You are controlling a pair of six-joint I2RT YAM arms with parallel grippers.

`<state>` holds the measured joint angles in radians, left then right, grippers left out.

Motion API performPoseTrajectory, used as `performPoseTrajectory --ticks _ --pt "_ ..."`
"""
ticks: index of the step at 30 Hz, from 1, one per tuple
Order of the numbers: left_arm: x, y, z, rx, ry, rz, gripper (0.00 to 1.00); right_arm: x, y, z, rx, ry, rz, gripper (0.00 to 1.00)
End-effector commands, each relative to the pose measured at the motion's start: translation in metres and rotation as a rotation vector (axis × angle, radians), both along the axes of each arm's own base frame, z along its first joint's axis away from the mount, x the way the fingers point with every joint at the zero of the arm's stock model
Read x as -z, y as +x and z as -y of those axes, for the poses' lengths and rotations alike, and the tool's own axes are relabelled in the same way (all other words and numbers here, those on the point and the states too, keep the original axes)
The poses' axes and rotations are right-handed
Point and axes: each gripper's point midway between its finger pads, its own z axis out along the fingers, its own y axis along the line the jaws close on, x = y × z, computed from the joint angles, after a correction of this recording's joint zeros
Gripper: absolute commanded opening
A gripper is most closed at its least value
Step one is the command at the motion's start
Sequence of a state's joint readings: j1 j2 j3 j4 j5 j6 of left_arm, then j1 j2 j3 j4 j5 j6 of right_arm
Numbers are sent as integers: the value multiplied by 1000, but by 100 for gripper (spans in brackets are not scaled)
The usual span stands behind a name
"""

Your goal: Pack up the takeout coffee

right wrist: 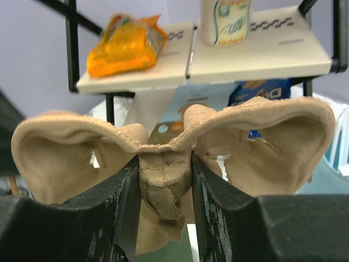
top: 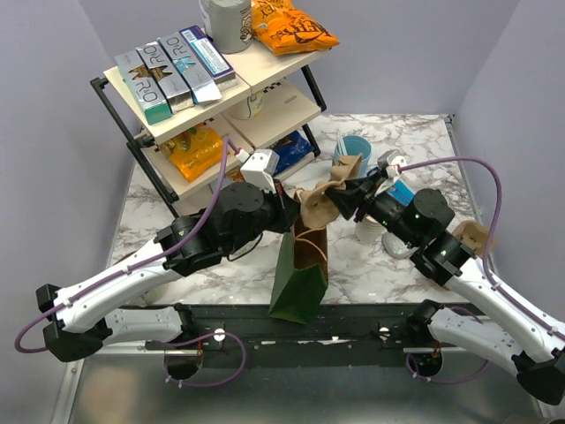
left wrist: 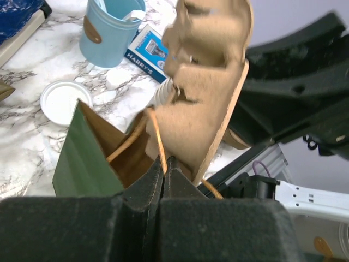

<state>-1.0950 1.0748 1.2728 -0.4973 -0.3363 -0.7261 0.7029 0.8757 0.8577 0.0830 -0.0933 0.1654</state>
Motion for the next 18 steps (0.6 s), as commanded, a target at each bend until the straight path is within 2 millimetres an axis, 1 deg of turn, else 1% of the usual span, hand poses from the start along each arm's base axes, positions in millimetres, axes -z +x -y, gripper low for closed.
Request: performPoseTrajectory --ticks 1,3,4,5,7,9,10,11,12,13,14,16,17,18 --pt "-2 1 -11 -56 -45 -3 0 -11 -16 3 -42 23 135 43" --pt "-1 2 -15 -68 -45 0 0 -5 -22 4 -65 -20 163 42" --pt "-1 2 -16 -72 -40 7 0 -7 -26 8 -61 -29 182 42" --pt "-2 2 -18 -72 -38 12 0 -4 -26 12 -48 -68 219 42" --pt "-2 3 -19 -64 -23 39 0 -8 -33 19 -52 -87 266 42" --pt "-4 2 -20 -54 -15 58 0 -10 -43 19 -103 -143 332 41" --pt "-4 3 -19 -35 9 84 0 -5 -57 11 -193 -165 344 41" --pt "-5 3 -20 -33 14 92 0 -1 -66 8 -248 -215 398 41" --pt "-7 3 -20 -29 15 98 0 3 -73 6 -295 -236 410 41" --pt "-8 3 -19 -22 23 106 0 13 -83 2 -366 -261 399 41" --pt "-10 4 -21 -33 20 108 0 19 -88 1 -406 -303 437 41" --pt "-10 6 -25 -58 26 106 0 31 -98 -1 -470 -336 423 40" --pt "-10 9 -27 -79 27 102 0 34 -108 -3 -536 -356 454 40" --pt "-8 10 -29 -92 38 94 0 34 -111 -3 -556 -359 455 40"
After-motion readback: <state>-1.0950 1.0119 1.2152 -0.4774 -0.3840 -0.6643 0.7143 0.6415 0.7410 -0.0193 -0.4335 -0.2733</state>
